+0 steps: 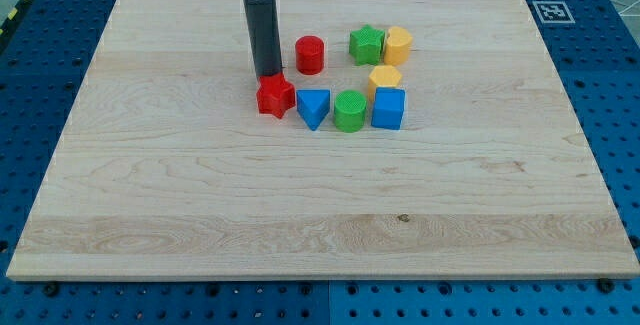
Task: Slide red circle to the red star
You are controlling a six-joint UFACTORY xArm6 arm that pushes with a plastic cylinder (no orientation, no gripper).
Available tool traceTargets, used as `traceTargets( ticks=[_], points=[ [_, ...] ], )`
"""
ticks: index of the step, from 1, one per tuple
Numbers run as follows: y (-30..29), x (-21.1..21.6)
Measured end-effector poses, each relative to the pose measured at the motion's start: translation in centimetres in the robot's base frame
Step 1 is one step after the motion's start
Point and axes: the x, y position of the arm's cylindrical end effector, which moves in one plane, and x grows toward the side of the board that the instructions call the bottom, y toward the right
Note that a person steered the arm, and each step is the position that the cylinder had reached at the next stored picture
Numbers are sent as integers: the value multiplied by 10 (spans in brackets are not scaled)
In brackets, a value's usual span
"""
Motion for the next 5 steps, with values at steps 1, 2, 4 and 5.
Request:
traceTargets(
  ticks=[1,2,4,5],
  points=[
    [0,-24],
    [6,-41],
    [30,-108],
    [53,-130]
  ],
)
